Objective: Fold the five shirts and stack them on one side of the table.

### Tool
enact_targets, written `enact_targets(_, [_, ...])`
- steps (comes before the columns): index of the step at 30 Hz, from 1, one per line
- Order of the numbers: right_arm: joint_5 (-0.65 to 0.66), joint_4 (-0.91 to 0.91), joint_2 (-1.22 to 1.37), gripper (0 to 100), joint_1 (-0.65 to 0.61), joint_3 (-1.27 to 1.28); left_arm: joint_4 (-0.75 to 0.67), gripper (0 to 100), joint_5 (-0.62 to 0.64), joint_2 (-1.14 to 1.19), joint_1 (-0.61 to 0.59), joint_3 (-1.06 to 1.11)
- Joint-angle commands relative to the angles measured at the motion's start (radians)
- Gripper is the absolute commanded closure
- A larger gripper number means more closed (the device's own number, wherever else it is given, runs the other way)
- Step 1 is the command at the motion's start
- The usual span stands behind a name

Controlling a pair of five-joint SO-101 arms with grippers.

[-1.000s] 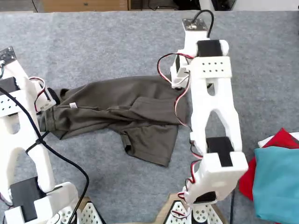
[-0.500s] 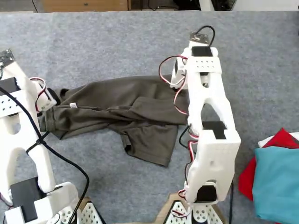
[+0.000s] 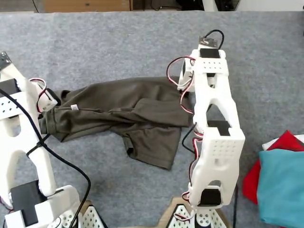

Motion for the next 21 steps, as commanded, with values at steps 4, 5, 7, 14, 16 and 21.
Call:
enact_targets(4, [-0.009, 0.017, -0.004, 78.6, -0.036, -0.047, 0.003, 78, 0.002, -0.035, -0.002, -0.009])
enact_targets(5, [-0.009, 0.017, -0.002, 78.6, -0.038, -0.045, 0.005, 78, 0.0, -0.036, -0.003, -0.009])
enact_targets(7, [-0.009, 0.018, -0.002, 78.6, -0.042, -0.045, 0.005, 78, 0.0, -0.038, -0.003, -0.009])
enact_targets(14, [-0.009, 0.046, -0.001, 78.6, -0.07, -0.044, 0.005, 78, 0.0, -0.039, -0.003, -0.008])
enact_targets(16, [-0.009, 0.044, -0.001, 78.6, -0.068, -0.044, 0.005, 78, 0.0, -0.041, -0.003, -0.009])
enact_targets(21, [-0.009, 0.037, 0.035, 78.6, -0.07, -0.048, 0.005, 78, 0.0, -0.041, -0.008, -0.009])
